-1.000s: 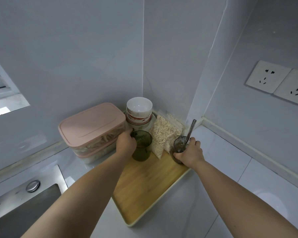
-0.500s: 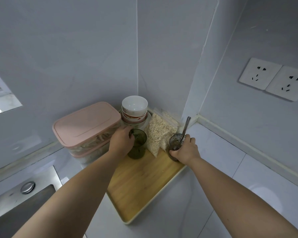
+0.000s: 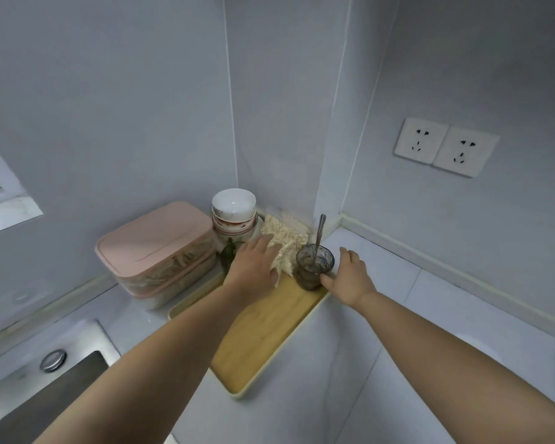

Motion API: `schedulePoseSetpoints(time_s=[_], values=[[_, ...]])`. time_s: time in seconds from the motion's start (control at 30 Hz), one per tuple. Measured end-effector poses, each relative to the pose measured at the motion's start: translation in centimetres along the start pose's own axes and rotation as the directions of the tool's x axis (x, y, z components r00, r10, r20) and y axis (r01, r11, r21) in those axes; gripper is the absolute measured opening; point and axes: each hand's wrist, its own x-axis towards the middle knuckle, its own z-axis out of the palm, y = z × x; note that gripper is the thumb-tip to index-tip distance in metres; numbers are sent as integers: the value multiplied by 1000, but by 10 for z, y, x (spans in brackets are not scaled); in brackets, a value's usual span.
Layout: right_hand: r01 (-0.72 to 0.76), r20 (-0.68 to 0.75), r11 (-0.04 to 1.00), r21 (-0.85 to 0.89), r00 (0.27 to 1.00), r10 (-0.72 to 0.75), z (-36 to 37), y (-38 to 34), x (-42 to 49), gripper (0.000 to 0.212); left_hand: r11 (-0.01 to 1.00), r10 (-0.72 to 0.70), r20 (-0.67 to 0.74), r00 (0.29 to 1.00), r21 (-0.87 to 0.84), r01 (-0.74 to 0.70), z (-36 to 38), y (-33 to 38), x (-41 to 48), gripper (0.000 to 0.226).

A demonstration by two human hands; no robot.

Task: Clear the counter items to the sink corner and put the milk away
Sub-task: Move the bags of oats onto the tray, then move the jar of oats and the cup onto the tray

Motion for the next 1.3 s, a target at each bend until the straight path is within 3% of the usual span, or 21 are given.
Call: schedulePoseSetpoints(time_s=[0.33,0.63,0.9,1.3], values=[[108,-196,963,-245,968,-159,-57,48,-87,70,979,182,-24,983,98,-179,-16,105,-26,62],[-140,-410,925,-354,912,-19,-120,154,-196,61,927,371,-25,928,60,-369,-25,254,-50,70],[-382,-508,862,-334,843,177,-160,286,-378,60,788,616,-18,788,7,-616,-12,447,-132,66],[-720,-644,671,-176,600,475,-204,460,-651,67,516,852,-55,520,-68,-854,0,725,-288,67]])
